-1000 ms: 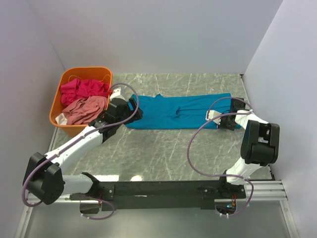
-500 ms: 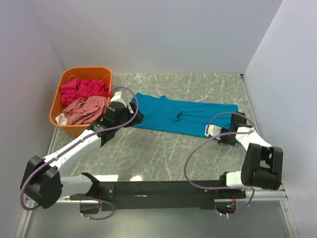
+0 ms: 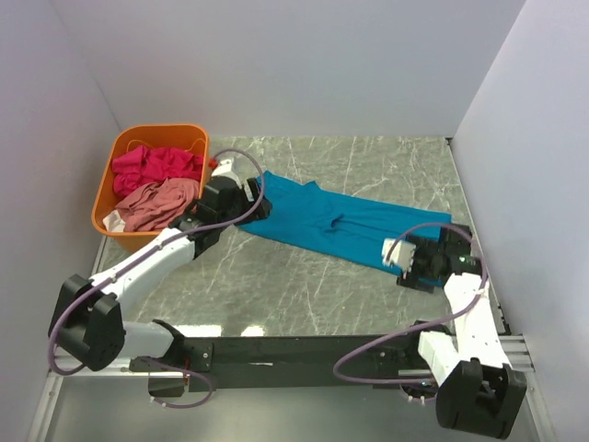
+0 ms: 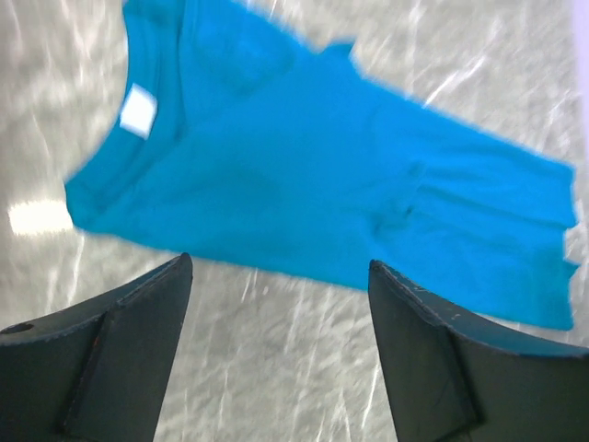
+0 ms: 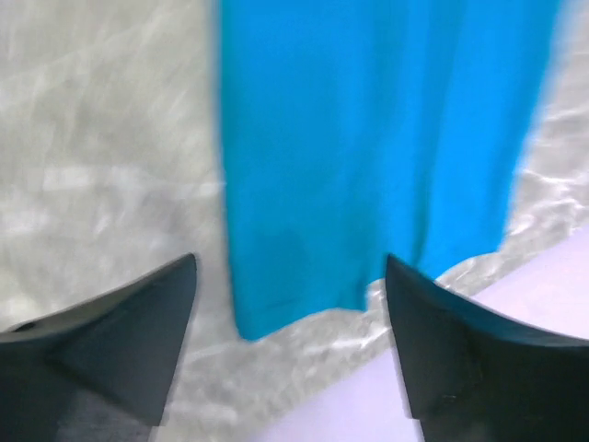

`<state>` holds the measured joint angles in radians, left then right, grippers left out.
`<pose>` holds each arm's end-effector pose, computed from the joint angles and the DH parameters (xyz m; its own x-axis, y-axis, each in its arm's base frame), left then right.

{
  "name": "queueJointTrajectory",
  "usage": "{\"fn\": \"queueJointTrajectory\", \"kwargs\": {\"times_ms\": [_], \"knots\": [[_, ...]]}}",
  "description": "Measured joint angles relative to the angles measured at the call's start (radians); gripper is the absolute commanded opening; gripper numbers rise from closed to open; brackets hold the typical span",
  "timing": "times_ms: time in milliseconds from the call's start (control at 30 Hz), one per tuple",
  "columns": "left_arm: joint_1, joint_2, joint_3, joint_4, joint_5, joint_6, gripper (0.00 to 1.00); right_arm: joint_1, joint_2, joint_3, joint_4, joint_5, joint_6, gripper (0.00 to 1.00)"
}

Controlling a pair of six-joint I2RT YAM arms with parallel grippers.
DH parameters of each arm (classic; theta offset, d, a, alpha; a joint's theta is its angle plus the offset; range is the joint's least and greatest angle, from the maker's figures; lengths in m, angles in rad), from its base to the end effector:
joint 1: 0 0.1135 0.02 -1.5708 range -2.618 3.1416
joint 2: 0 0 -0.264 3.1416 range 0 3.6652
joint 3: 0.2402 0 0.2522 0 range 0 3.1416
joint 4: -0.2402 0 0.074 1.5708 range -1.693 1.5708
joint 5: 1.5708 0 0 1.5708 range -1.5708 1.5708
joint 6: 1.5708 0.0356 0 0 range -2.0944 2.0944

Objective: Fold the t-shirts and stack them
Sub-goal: Fold the tshirt

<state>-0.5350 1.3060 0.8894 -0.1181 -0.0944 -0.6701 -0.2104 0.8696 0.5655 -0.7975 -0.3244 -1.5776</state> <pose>0.2541 -0.1467 0.2683 -0.6155 -0.3539 -0.7042 0.0709 0.8650 -0.4967 0.1491 -0.0203 0.2030 -0.0511 -0.9583 -0.2812 -0.8726 0.1798 -0.4541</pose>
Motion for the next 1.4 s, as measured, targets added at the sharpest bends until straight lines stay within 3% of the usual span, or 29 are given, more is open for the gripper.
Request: {"fn": "queueJointTrajectory", "kwargs": {"times_ms": [33, 200, 400, 700, 1033, 1267, 1400], "knots": [[0.001, -0.008, 0.020, -0.002, -0.007, 0.011, 0.85, 0.000, 0.003, 0.033, 0.000, -0.033, 0.042, 0.97], [0.026, -0.118, 0.046, -0.013, -0.028, 0.054, 0.88, 0.022, 0.244, 0.339, 0.053, -0.232, 0.397, 0.95], [0.069, -0.353, -0.085, 0.003, 0.006, 0.043, 0.89, 0.175, 0.859, 0.934, 0.090, -0.407, 0.876, 0.90], [0.069, -0.546, -0.355, 0.000, 0.080, -0.061, 0.89, 0.357, 1.459, 1.508, 0.035, -0.296, 1.329, 0.89], [0.070, -0.555, -0.385, 0.002, 0.109, -0.106, 0.88, 0.420, 1.601, 1.612, 0.005, -0.198, 1.476, 0.86], [0.070, -0.540, -0.386, 0.009, 0.121, -0.113, 0.88, 0.425, 1.617, 1.630, -0.048, -0.216, 1.464, 0.66], [0.070, -0.536, -0.391, 0.019, 0.124, -0.116, 0.88, 0.434, 1.623, 1.630, -0.085, -0.246, 1.445, 0.49]]}}
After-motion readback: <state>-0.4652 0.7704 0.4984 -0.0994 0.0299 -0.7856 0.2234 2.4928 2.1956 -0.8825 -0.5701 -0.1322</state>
